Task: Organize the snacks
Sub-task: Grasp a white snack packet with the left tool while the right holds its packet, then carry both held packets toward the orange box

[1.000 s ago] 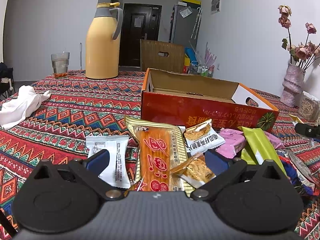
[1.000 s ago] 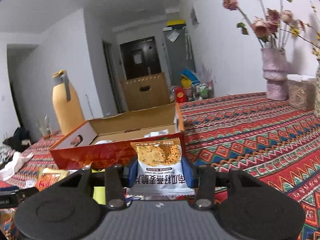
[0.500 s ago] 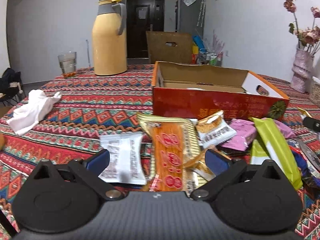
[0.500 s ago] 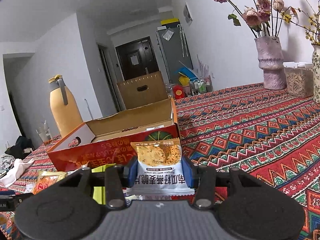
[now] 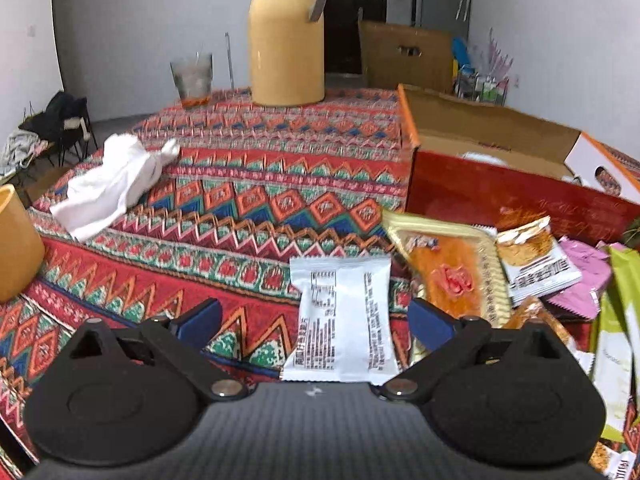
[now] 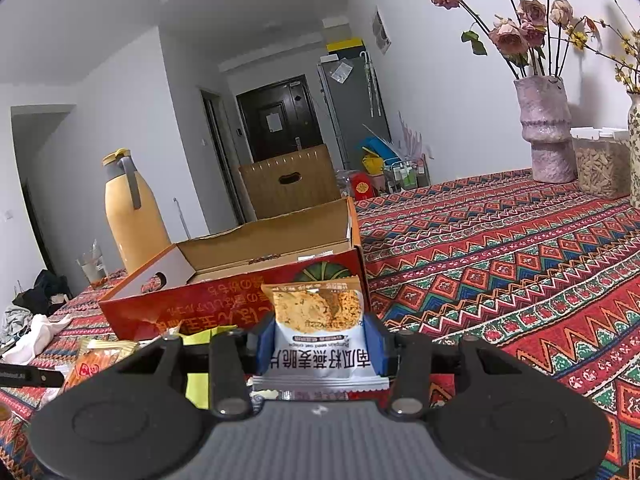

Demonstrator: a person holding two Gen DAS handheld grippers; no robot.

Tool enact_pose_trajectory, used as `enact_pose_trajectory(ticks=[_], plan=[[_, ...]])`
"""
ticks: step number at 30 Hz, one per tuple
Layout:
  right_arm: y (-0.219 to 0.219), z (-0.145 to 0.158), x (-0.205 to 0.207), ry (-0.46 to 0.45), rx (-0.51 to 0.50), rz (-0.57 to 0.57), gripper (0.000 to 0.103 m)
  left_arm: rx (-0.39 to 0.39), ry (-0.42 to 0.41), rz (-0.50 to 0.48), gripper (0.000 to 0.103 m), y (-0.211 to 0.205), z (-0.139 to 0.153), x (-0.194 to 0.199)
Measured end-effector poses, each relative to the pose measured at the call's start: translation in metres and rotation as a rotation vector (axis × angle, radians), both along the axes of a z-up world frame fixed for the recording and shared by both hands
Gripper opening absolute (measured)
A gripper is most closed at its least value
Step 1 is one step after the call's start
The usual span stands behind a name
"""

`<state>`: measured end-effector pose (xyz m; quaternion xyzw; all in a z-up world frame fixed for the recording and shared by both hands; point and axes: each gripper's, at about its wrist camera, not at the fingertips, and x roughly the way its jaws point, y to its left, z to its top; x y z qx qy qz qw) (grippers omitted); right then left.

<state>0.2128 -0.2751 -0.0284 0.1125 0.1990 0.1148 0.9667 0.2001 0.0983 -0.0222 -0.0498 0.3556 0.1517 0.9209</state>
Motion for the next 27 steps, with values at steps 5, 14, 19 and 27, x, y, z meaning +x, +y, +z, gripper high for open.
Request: enact_pose_trajectory(ticks=[5, 14, 19, 27], plan=[[0.002, -0.001, 0.001, 0.002, -0.013, 0.0, 0.045, -0.011, 0.023, -0.011, 0.079, -0.002, -0.012, 0.007], [0.007, -0.002, 0.0, 0.004, -0.031, 0.002, 0.045, -0.01, -0.024, -0.043, 0.042, -0.008, -0.009, 0.0], [0.008, -0.002, -0.001, 0.001, -0.036, 0.003, 0.045, -0.015, -0.055, -0.036, 0.042, -0.005, -0.002, -0.006], [0.008, 0.001, -0.001, -0.002, -0.042, 0.0, 0.045, -0.025, -0.141, -0.055, 0.042, -0.011, 0.023, -0.017]])
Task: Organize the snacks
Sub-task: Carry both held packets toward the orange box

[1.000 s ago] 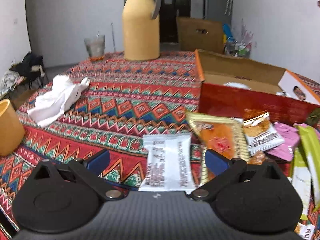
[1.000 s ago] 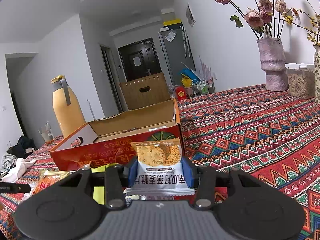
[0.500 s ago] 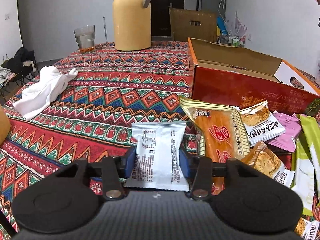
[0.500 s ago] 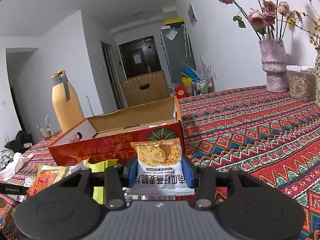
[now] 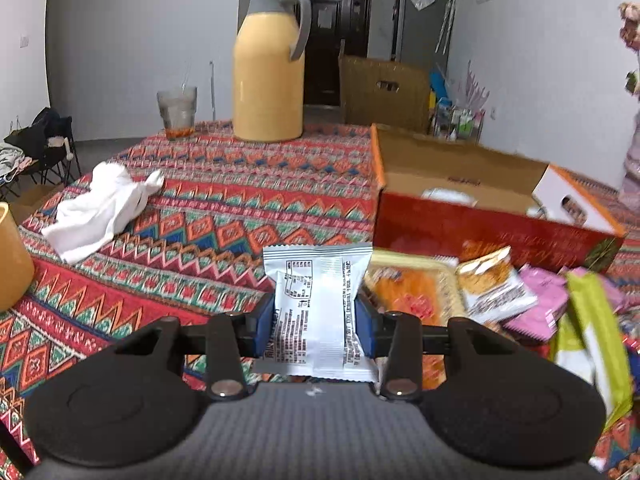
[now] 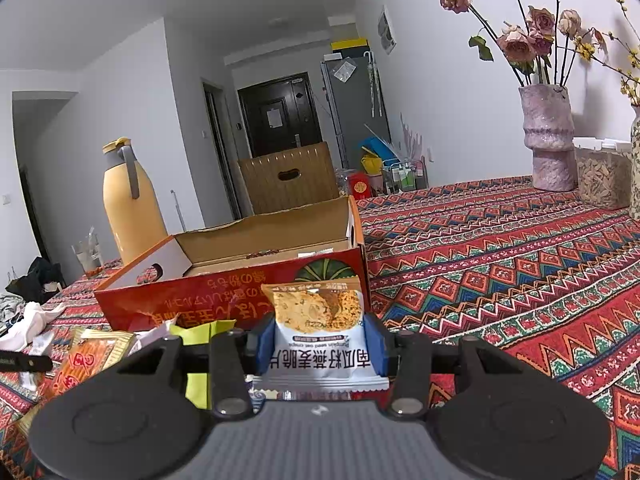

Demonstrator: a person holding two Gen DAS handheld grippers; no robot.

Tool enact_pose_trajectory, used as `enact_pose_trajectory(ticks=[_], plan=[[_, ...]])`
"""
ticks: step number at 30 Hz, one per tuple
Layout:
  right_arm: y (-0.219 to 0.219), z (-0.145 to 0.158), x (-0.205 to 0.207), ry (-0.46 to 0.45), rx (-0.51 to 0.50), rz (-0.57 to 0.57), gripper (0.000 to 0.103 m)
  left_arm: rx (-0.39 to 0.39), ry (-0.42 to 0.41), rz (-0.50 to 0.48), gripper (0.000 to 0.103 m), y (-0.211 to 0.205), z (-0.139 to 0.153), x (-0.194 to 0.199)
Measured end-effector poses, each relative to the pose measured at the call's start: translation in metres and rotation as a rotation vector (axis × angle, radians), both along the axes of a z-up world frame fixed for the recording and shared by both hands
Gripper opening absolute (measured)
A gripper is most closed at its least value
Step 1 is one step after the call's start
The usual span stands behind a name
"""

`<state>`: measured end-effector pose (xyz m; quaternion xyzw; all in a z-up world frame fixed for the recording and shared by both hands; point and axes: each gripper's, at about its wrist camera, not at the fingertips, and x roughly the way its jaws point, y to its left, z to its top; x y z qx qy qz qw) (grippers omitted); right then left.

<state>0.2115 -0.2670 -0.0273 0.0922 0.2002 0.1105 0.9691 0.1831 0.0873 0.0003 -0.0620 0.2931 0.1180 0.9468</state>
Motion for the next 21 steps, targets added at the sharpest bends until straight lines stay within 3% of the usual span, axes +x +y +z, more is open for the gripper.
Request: enact_pose_trajectory(ticks=[8, 21], plan=[[0.007, 0.017, 0.001, -0.026, -0.022, 0.018, 0.045, -0.005, -0.092, -0.076, 0.042, -0.027, 0.031, 0.006], [0.045, 0.074, 0.034, -0.148, -0.112, 0.095, 0.045, 0.017, -0.2, -0.158, 0.042, -0.065, 0.068, 0.05]])
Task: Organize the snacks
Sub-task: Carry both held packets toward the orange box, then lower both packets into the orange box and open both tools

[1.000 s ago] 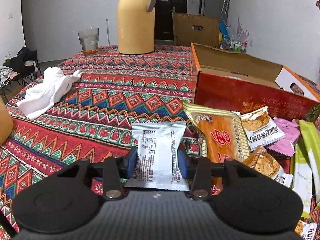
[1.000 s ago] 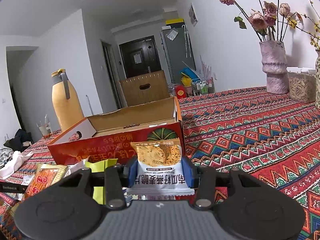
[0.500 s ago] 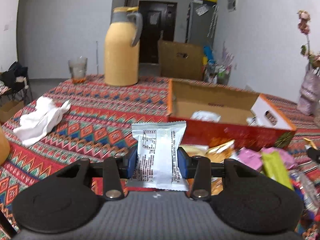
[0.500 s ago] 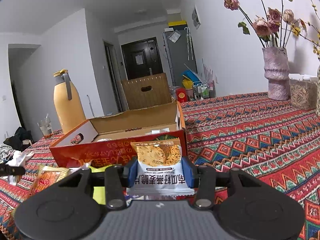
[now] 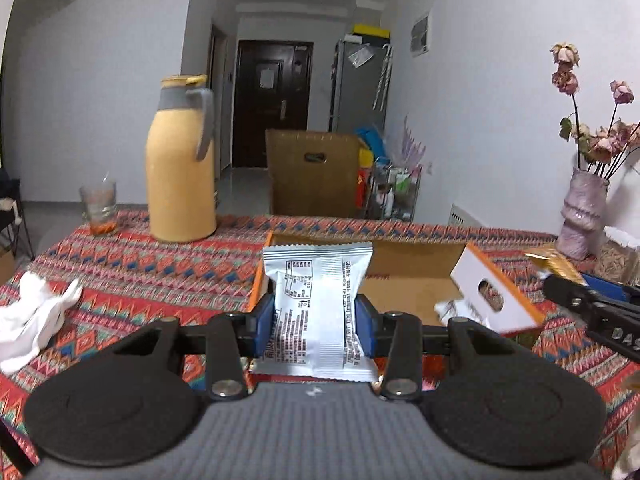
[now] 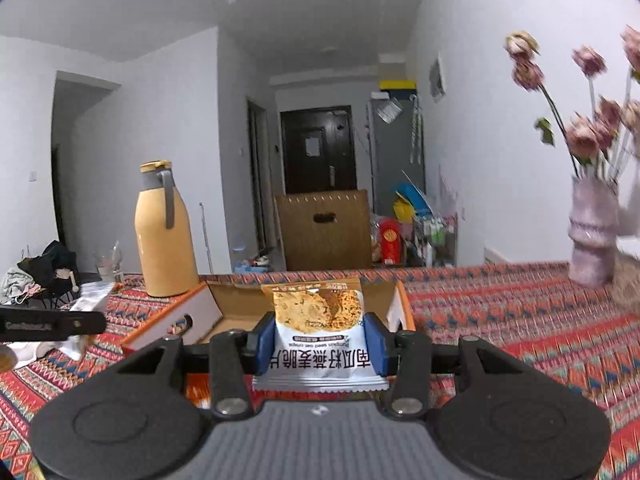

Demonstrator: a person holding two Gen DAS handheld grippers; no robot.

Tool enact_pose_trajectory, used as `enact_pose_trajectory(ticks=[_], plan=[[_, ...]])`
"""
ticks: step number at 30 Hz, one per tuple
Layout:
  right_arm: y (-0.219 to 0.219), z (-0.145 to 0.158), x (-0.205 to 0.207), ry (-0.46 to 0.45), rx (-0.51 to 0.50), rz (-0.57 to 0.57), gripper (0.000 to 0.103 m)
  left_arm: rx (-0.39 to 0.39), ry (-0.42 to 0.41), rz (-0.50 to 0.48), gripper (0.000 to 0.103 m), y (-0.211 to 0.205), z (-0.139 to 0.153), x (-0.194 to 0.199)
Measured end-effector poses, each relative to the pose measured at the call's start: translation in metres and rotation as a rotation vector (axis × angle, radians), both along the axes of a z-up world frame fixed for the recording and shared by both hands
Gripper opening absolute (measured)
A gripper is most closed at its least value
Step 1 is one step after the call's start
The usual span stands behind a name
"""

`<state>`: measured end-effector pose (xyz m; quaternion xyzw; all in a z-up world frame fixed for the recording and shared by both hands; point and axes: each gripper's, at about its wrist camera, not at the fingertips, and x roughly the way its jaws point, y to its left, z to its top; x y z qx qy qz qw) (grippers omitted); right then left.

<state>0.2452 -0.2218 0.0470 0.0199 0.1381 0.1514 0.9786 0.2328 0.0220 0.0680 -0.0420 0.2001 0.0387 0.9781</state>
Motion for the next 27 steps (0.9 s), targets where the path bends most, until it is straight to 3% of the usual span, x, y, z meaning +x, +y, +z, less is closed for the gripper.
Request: enact_pose_trajectory(ticks=[9, 15, 24, 25, 27], plan=[[0.019, 0.01, 0.057, 0.008, -0.017, 0.019, 0.045, -0.013, -0.036, 0.008, 0.042, -0.009, 0.009, 0.05], [0.019, -0.009, 0.095, 0.073, 0.001, 0.012, 0.045, -0.014, -0.019, 0.054, 0.042, -0.008, -0.012, 0.078], [0.012, -0.03, 0.109, 0.131, 0.015, 0.022, 0.045, -0.024, 0.046, 0.026, 0.043, -0.001, -0.037, 0.095], [0.014, -0.031, 0.111, 0.137, 0.014, 0.022, 0.045, -0.025, 0.049, 0.021, 0.044, -0.001, -0.039, 0.095], [0.015, -0.033, 0.111, 0.142, 0.008, 0.015, 0.046, -0.028, 0.049, 0.026, 0.056, -0.001, -0.04, 0.094]])
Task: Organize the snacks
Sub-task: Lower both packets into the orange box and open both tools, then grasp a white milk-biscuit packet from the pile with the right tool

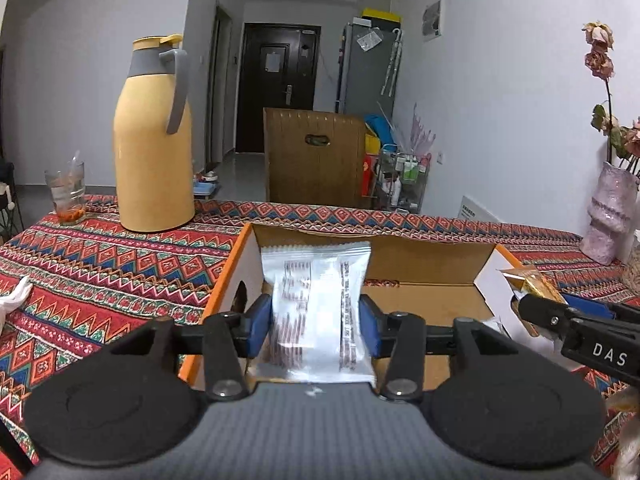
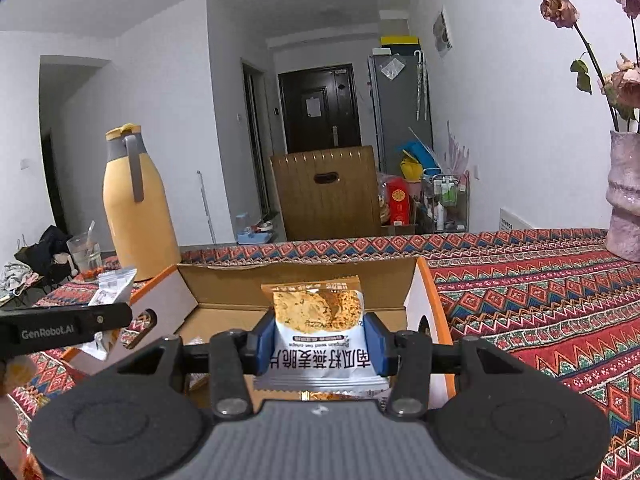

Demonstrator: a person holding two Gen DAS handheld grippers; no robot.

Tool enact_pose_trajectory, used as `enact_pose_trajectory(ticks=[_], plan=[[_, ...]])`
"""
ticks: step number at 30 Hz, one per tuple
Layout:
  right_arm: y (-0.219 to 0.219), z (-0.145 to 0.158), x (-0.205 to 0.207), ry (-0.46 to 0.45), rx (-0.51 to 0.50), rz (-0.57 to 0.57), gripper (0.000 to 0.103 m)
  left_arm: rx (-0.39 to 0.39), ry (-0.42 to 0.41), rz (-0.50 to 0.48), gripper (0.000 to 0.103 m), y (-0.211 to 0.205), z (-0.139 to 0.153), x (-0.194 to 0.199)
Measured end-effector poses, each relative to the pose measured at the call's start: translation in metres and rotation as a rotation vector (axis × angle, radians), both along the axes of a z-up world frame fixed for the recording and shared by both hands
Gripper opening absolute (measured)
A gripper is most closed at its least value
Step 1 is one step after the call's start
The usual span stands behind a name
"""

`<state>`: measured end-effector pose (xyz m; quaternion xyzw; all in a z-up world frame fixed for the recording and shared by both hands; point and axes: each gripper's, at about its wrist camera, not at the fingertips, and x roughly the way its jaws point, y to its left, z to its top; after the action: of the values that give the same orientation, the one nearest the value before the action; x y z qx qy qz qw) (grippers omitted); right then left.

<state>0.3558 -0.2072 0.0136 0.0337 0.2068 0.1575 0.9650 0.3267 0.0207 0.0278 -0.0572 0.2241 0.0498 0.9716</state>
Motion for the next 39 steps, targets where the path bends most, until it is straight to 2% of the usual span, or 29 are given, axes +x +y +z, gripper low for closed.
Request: enact_pose_trajectory(ticks=[1, 3, 4, 5, 7, 19, 26, 33, 39], plan=[[0.0, 0.0, -0.001, 0.001, -0.001, -0.001, 0.049, -0.005, -0.004, -0.001, 0.062, 0.0, 0.0, -0.001], [0.0, 0.0, -0.001, 0.006, -0.006, -0.009, 0.058, -0.013, -0.033, 0.008, 0.09, 0.0, 0.003, -0.008], [0.0, 0.0, 0.0, 0.012, -0.006, -0.012, 0.074, -0.01, -0.047, 0.021, 0.097, 0.0, 0.004, -0.011], [-0.002, 0.0, -0.001, 0.014, -0.001, -0.018, 0.093, -0.009, -0.059, 0.031, 0.103, 0.001, 0.006, -0.013], [-0.004, 0.0, -0.004, 0.004, 0.004, -0.034, 0.103, -0.012, -0.069, 0.042, 0.103, 0.002, 0.007, -0.017], [-0.01, 0.0, -0.006, 0.007, 0.034, -0.058, 0.103, -0.032, -0.048, 0.056, 0.103, 0.003, 0.006, -0.016], [-0.013, 0.007, -0.011, -0.011, 0.039, -0.072, 0.103, -0.026, -0.071, 0.072, 0.103, 0.0, 0.017, -0.024], [-0.015, 0.027, -0.034, -0.044, 0.029, -0.08, 0.103, -0.027, -0.091, 0.057, 0.103, -0.002, 0.033, -0.044], [-0.02, 0.031, -0.061, -0.032, 0.014, -0.081, 0.103, -0.011, -0.068, 0.032, 0.103, -0.002, 0.033, -0.073]])
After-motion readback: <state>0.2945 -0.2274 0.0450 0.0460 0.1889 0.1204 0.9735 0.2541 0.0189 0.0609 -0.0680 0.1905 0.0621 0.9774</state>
